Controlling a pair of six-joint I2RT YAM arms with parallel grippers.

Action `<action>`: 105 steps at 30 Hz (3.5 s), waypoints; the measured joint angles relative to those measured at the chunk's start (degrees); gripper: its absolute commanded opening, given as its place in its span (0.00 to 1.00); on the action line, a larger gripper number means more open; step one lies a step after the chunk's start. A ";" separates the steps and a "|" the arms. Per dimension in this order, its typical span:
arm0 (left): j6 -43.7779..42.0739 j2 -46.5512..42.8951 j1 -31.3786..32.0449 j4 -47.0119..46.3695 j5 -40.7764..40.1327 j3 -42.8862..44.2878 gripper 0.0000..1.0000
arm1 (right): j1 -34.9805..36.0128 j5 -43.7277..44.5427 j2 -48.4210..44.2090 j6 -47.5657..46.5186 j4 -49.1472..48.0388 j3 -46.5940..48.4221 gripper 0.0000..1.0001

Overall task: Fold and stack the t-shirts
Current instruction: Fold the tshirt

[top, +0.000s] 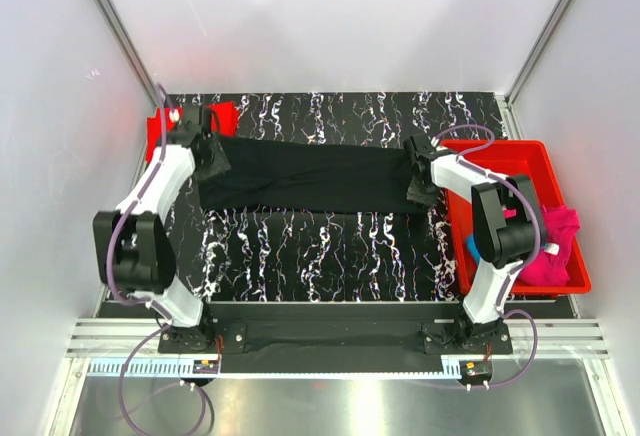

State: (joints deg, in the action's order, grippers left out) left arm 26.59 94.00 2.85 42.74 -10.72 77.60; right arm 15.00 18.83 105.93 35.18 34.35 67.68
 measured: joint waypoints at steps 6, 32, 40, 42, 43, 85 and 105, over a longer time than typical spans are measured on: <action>1.97 -6.32 -5.64 -3.28 8.68 -13.79 0.55 | -0.02 -1.36 -2.40 -1.01 -0.17 -1.44 0.36; 4.07 4.52 -15.72 -9.33 13.99 -15.34 0.45 | 0.00 -7.34 -4.90 -8.59 -5.46 -6.23 0.34; 6.25 7.72 -15.85 -4.20 6.99 -11.69 0.50 | 0.02 -7.45 -4.94 -8.55 -5.38 -6.23 0.36; 6.67 7.19 -16.13 -2.89 5.73 -11.28 0.53 | 0.02 -7.65 -5.27 -8.48 -5.07 -6.25 0.38; 6.58 6.27 -16.31 -2.58 5.40 -11.26 0.54 | 0.09 -7.85 -5.68 -8.46 -4.59 -6.32 0.38; 13.60 5.49 -9.70 -24.06 24.79 -19.08 0.52 | 1.99 -13.84 -16.61 -7.72 -0.24 -3.91 0.40; 16.39 3.04 -6.95 -24.24 23.32 -17.68 0.48 | 1.99 -13.81 -16.61 -7.30 -0.26 -3.91 0.41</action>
State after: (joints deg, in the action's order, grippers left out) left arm 42.98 97.03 -4.10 18.50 12.60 59.92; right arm 16.99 5.02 89.32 27.88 34.09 63.77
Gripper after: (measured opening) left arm 0.478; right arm 0.405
